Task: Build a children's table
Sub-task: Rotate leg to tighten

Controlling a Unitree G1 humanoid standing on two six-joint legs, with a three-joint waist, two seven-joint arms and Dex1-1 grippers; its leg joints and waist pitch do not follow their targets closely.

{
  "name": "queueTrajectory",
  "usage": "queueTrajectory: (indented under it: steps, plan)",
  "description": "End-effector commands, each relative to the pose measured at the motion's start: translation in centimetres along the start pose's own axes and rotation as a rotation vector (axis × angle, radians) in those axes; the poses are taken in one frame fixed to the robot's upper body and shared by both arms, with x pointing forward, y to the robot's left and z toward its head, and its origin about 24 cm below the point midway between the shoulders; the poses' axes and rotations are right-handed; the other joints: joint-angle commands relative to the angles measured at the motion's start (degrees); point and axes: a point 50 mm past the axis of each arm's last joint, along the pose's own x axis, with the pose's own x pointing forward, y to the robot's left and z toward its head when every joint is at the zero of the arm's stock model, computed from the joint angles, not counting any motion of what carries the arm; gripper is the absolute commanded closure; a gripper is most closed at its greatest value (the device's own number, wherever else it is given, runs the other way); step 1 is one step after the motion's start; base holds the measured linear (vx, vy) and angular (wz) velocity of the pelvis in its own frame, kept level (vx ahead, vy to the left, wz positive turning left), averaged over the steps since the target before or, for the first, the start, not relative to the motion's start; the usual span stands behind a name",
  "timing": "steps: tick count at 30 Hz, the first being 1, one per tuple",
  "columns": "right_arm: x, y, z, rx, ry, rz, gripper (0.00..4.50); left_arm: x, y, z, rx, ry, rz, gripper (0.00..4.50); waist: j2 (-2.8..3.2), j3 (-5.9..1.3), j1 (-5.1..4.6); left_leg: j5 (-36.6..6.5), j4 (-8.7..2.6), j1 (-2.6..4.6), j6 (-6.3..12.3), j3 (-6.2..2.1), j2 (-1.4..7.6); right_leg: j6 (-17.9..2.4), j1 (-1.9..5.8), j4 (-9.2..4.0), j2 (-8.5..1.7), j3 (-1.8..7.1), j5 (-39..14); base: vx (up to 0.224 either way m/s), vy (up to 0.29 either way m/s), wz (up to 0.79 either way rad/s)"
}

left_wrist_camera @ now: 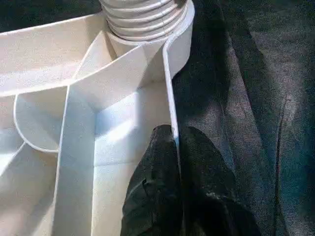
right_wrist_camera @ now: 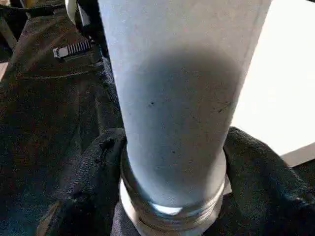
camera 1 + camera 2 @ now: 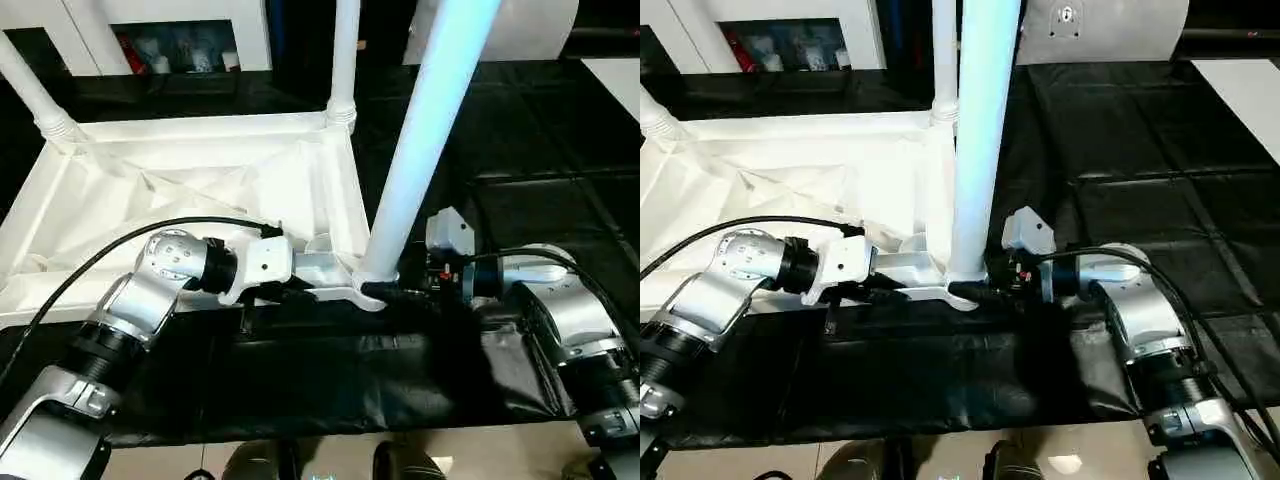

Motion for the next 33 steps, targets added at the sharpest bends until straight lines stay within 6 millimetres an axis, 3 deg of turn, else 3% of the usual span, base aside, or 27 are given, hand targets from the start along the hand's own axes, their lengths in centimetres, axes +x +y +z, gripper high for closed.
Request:
queueTrajectory:
  steps: [1, 8, 12, 14, 16, 17, 18, 19, 21, 22, 24, 25, 28, 29, 33]
  plan:
    - [0.2, 0.2, 0.0, -0.013, 0.001, 0.039, 1.74, 0.6, -0.9, -0.6, 0.021, 0.051, -0.088, 4.50, -0.82, -4.17, -0.20, -1.99, -3.81, 2.28, 9.77, -2.77, 7.17, -18.17, 2.22, -2.39, -5.23, 2.13, 7.05, 0.000, 0.000, 0.00]
    - [0.9, 0.6, -0.4, 0.027, -0.020, -0.009, 1.85, 0.8, -0.7, -0.5, -0.008, 0.034, -0.040, 4.50, -0.72, -4.13, -0.16, -2.43, -3.90, 2.30, 9.45, -2.81, 7.24, -18.23, 2.14, -2.47, -5.20, 2.13, 6.00, 0.000, 0.000, 0.00]
    - [2.1, 1.0, -0.9, 0.069, -0.018, -0.120, 1.86, 1.2, -0.2, 0.0, -0.062, 0.012, 0.070, 4.50, -0.60, -3.73, -0.44, -5.42, -4.47, 2.33, 7.73, -2.83, 7.27, -18.01, 1.96, -3.05, -5.21, 2.26, 1.68, 0.000, 0.000, 0.00]
    - [3.5, 1.3, -1.1, 0.124, -0.032, -0.255, 1.86, 2.0, 0.6, 1.0, -0.136, -0.023, 0.193, 4.50, -0.48, -3.17, -0.83, -11.44, -5.28, 2.53, 4.30, -3.08, 7.36, -16.70, 1.58, -3.97, -5.30, 2.55, -6.79, 0.000, 0.000, 0.00]
    - [4.7, 1.5, -0.9, 0.187, -0.063, -0.364, 1.86, 2.8, 1.2, 2.1, -0.200, -0.065, 0.287, 4.50, -0.48, -2.82, -1.11, -13.51, -5.79, 2.56, 2.31, -3.19, 7.40, -15.99, 1.31, -4.26, -5.17, 2.68, -10.49, 0.000, 0.000, 0.00]
    - [5.7, 1.4, -0.6, 0.257, -0.098, -0.463, 1.86, 3.5, 1.6, 3.0, -0.233, -0.086, 0.352, 4.50, -0.54, -2.78, -1.42, -16.51, -6.15, 2.44, -0.65, -3.61, 7.33, -13.98, 1.38, -4.57, -5.45, 2.78, -16.19, 0.000, 0.000, 0.00]
    - [5.9, 1.4, -0.5, 0.277, -0.107, -0.489, 1.86, 3.7, 1.7, 3.2, -0.241, -0.090, 0.368, 4.50, -0.54, -2.78, -1.42, -16.51, -6.15, 2.44, -0.65, -3.61, 7.33, -13.98, 1.38, -4.57, -5.45, 2.78, -16.19, 0.000, 0.000, 0.00]
    - [6.3, 1.3, -0.4, 0.297, -0.116, -0.533, 1.86, 4.0, 1.8, 3.5, -0.251, -0.093, 0.395, 4.50, -0.36, -2.86, -1.76, -19.04, -6.47, 2.70, -2.81, -3.77, 7.22, -12.12, 0.89, -4.83, -5.14, 2.67, -18.14, 0.000, 0.000, 0.00]
    - [7.3, 1.3, 0.0, 0.361, -0.127, -0.665, 1.86, 5.0, 2.2, 4.7, -0.292, -0.112, 0.484, 4.50, -0.33, -3.07, -2.24, -17.97, -6.56, 2.76, -3.34, -3.51, 7.14, -11.44, 0.78, -4.85, -5.05, 2.80, -14.03, 0.000, 0.000, 0.00]
    - [7.8, 1.3, 0.3, 0.371, -0.135, -0.695, 1.86, 5.5, 2.3, 5.2, -0.298, -0.119, 0.510, 4.50, 0.05, -3.34, -2.30, -15.87, -6.43, 2.73, -2.75, -3.47, 7.00, -11.60, 1.06, -4.79, -5.02, 2.68, -9.88, 0.000, 0.000, 0.00]
    - [8.5, 1.3, 0.7, 0.379, -0.151, -0.729, 1.86, 6.0, 2.2, 5.6, -0.294, -0.125, 0.526, 4.50, -0.34, -3.22, -2.45, -14.49, -6.40, 2.56, -1.68, -3.10, 6.85, -11.58, 1.03, -4.98, -4.87, 2.67, -7.47, 0.000, 0.000, 0.00]
    - [8.8, 1.2, 1.0, 0.378, -0.156, -0.766, 1.86, 6.3, 2.2, 5.8, -0.297, -0.126, 0.531, 4.50, -0.39, -3.23, -2.32, -14.19, -6.11, 2.53, -0.07, -2.89, 6.78, -11.49, 1.04, -5.29, -5.25, 2.81, -8.07, 0.000, 0.000, 0.00]
    - [8.7, 1.2, 1.2, 0.370, -0.174, -0.763, 1.86, 6.2, 2.2, 5.6, -0.276, -0.102, 0.524, 4.50, -0.43, -3.40, -2.18, -11.96, -5.94, 2.55, 1.86, -2.71, 6.88, -11.59, 1.20, -5.18, -5.17, 2.76, -5.82, 0.000, 0.000, 0.00]
    - [8.6, 1.2, 1.2, 0.359, -0.177, -0.760, 1.30, 6.1, 2.1, 5.5, -0.270, -0.091, 0.520, 4.50, -0.42, -3.44, -2.18, -11.32, -5.90, 2.51, 2.15, -2.68, 6.87, -11.72, 1.25, -5.08, -5.13, 2.71, -4.92, 0.000, 0.000, 0.00]
    - [6.7, 0.9, 0.6, 0.329, -0.171, -0.774, 0.93, 4.9, 1.9, 4.0, -0.235, -0.025, 0.493, 4.50, -0.45, -3.90, -2.00, -6.02, -5.31, 2.28, 5.35, -2.57, 6.81, -13.03, 1.76, -4.23, -5.15, 2.43, 2.89, 0.000, 0.000, 0.00]
